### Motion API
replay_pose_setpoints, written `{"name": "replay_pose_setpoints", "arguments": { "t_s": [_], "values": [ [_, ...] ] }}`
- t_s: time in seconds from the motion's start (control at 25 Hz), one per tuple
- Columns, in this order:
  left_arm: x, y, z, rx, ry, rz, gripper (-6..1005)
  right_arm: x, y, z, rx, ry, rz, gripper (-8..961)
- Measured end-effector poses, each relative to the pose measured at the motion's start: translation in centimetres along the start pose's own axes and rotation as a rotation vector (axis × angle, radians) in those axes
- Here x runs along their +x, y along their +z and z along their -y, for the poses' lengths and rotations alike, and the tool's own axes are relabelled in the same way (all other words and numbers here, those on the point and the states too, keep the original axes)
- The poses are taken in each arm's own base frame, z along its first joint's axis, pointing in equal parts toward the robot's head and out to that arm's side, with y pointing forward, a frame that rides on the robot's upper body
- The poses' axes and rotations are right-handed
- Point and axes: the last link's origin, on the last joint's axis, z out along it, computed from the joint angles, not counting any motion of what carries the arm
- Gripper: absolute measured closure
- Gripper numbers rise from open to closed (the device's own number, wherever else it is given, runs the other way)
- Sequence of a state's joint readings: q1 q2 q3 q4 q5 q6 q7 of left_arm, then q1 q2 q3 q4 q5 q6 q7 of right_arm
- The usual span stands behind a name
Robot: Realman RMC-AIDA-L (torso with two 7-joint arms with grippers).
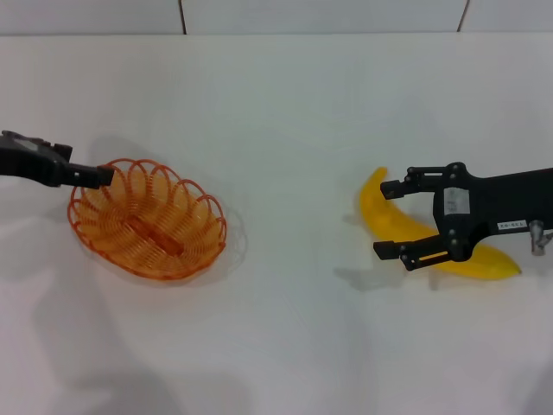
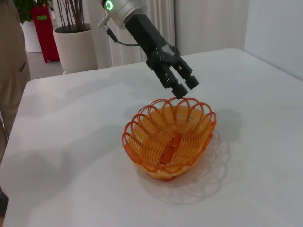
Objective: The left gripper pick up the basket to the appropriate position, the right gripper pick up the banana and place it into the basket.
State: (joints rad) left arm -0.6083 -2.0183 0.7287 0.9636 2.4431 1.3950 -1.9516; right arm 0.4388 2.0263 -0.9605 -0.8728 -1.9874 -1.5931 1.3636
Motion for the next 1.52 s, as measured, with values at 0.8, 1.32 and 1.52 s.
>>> {"name": "replay_pose_setpoints", "arguments": {
  "t_s": [0.8,1.32,1.52],
  "values": [
    [-0.5,2.5,-0.4,-0.003,-0.014,0.016,109,-0.3,0.3,0.1,-0.007,-0.006,-0.002,59],
    [-1.0,3.6,-0.7,0.007,0.024,0.063,112,-0.3,0.3,0.1,-0.009,-0.007,-0.001,60],
    [-1.3,4.0,-0.7,0.010,0.021,0.074,113,-0.2,0.3,0.0,-0.010,-0.005,-0.001,59]
  ]
}}
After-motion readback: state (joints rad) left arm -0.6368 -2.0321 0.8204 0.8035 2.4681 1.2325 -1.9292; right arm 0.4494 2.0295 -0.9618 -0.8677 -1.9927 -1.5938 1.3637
